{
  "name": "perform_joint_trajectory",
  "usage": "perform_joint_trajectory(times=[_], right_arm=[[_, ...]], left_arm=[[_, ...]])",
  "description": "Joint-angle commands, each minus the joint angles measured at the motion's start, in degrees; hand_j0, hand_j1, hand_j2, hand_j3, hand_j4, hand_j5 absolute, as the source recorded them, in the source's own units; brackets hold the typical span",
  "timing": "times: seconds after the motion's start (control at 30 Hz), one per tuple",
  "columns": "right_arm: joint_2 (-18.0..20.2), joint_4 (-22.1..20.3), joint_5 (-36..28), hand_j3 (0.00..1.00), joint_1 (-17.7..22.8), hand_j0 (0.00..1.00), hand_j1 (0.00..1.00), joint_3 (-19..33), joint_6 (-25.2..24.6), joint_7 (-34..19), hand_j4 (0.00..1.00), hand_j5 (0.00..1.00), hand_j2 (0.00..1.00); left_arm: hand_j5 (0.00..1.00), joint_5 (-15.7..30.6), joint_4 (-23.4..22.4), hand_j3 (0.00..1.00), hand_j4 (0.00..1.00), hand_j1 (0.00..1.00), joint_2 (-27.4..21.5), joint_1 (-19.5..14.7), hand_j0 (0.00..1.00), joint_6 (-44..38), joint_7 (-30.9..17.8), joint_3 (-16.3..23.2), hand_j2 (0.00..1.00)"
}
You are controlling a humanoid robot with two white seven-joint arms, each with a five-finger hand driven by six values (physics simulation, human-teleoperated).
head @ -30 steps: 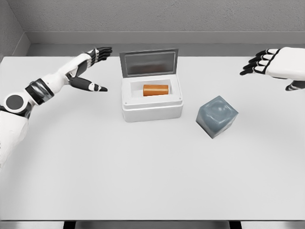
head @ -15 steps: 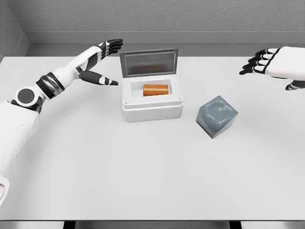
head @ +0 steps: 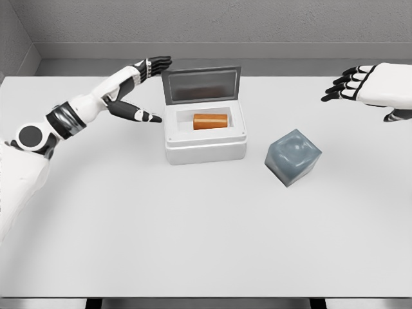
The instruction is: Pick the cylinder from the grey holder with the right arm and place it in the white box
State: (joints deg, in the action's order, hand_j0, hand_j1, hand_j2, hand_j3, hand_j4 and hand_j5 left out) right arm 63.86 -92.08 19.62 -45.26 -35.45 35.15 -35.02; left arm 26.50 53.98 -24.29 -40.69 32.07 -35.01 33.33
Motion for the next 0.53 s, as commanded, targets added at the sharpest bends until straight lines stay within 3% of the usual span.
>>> perform_joint_trajectory(times=[0.0, 0.1, 0.2, 0.27, 0.43, 0.5], right_arm=[[0.0, 0.0, -0.2, 1.0, 0.0, 1.0, 1.0, 0.0, -0.1, 0.0, 1.0, 1.0, 1.0], [0.1, -0.5, -0.1, 1.0, -0.2, 1.0, 1.0, 0.0, -0.1, 0.0, 1.0, 1.0, 1.0], [0.0, -1.4, -0.1, 1.0, -0.1, 1.0, 1.0, 0.0, -0.1, 0.0, 1.0, 1.0, 1.0], [0.1, -1.4, -0.1, 1.0, -0.1, 1.0, 1.0, 0.0, -0.1, 0.0, 1.0, 1.0, 1.0], [0.1, -1.4, -0.1, 1.0, 0.0, 1.0, 1.0, 0.0, -0.1, 0.0, 1.0, 1.0, 1.0], [0.1, -1.4, -0.1, 1.0, -0.1, 1.0, 1.0, 0.0, -0.1, 0.0, 1.0, 1.0, 1.0]], left_arm=[[1.0, 0.5, 0.2, 1.0, 1.0, 1.0, -0.1, 0.0, 1.0, 0.0, 0.0, 0.1, 1.0], [1.0, 0.6, 1.1, 1.0, 1.0, 1.0, -0.2, -0.1, 1.0, 0.1, 0.0, 0.1, 1.0], [1.0, 5.6, 6.0, 1.0, 1.0, 1.0, -3.4, 1.6, 1.0, -0.3, 0.0, 0.0, 1.0], [1.0, 6.1, 5.6, 1.0, 1.0, 1.0, -4.1, 1.6, 1.0, -0.3, 0.0, 0.0, 1.0], [1.0, 5.4, -5.8, 1.0, 1.0, 1.0, -4.8, 1.6, 1.0, 2.9, 0.0, -0.4, 1.0], [1.0, 5.5, -7.0, 1.0, 1.0, 1.0, -4.8, 1.6, 1.0, 2.9, 0.0, -0.4, 1.0]])
